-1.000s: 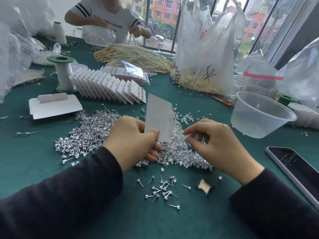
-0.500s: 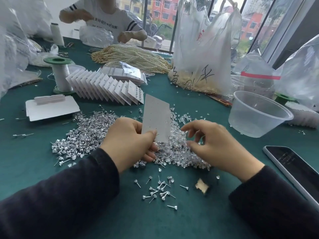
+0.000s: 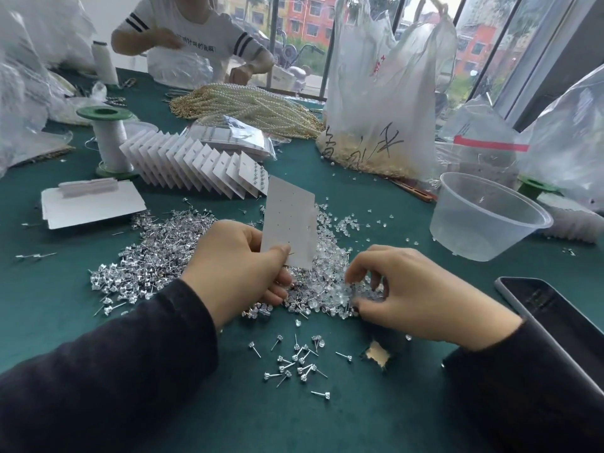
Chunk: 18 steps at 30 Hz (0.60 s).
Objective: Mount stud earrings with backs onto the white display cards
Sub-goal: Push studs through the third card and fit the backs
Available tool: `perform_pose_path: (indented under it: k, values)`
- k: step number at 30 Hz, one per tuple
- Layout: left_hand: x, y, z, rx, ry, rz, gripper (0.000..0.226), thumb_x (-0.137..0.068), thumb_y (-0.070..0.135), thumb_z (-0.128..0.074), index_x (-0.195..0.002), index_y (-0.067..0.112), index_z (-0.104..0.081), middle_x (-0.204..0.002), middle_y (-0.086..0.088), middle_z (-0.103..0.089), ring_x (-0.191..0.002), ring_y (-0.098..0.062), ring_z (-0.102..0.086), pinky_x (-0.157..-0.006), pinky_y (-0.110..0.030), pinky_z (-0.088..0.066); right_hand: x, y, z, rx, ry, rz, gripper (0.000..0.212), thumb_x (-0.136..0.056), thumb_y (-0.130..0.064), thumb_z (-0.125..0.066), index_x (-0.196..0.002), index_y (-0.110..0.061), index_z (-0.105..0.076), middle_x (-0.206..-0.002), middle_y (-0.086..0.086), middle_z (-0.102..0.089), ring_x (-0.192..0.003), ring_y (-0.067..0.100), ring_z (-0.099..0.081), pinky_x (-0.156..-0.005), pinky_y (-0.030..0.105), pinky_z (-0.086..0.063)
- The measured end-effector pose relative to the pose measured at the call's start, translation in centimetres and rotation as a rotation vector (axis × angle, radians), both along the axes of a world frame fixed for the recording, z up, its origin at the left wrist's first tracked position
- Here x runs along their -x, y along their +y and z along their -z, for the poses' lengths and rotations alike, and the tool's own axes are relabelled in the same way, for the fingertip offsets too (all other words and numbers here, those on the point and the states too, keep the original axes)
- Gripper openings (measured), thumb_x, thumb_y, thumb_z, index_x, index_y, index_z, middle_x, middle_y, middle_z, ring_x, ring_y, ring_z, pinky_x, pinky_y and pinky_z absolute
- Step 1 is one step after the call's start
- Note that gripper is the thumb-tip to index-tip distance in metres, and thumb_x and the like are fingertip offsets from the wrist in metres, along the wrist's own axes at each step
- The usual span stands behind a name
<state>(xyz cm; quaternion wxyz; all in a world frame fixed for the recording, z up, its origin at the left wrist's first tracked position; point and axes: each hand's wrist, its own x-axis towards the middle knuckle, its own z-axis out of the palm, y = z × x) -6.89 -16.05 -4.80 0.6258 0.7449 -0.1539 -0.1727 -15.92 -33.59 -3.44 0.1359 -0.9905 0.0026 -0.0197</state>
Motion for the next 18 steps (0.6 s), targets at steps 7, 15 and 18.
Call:
perform_pose_path:
  k: [7, 15, 18]
  values:
    - [0.0, 0.0, 0.1, 0.005, -0.001, -0.001, 0.018, -0.087, 0.008, -0.056, -0.071, 0.000, -0.060, -0.043, -0.005, -0.062, -0.035, -0.016, -0.056, -0.036, -0.020, -0.048, -0.4, 0.1, 0.5, 0.042, -0.066, 0.005, 0.016, -0.078, -0.008, -0.056, -0.077, -0.024, -0.061, -0.067, -0.017, -0.048, -0.064, -0.007, -0.043, -0.061, 0.004, -0.033]
    - [-0.2, 0.3, -0.5, 0.012, -0.015, -0.004, 0.021, -0.087, 0.008, -0.056, -0.068, -0.001, -0.059, -0.044, -0.006, -0.062, -0.036, -0.017, -0.058, -0.037, -0.021, -0.050, -0.2, -1.9, -0.8, -0.248, -0.165, 0.143, 0.008, -0.078, -0.012, -0.070, -0.073, -0.018, -0.070, -0.065, -0.009, -0.067, -0.060, 0.002, -0.060, -0.059, 0.014, -0.046]
    - [-0.2, 0.3, -0.6, 0.013, -0.015, 0.002, 0.020, -0.087, 0.009, -0.057, -0.070, -0.001, -0.059, -0.044, -0.006, -0.063, -0.037, -0.017, -0.058, -0.037, -0.021, -0.050, 0.2, -2.0, -1.4, -0.382, -0.051, 0.100, 0.005, -0.076, -0.013, -0.073, -0.073, -0.015, -0.071, -0.064, 0.001, -0.070, -0.058, 0.010, -0.062, -0.057, 0.021, -0.049]
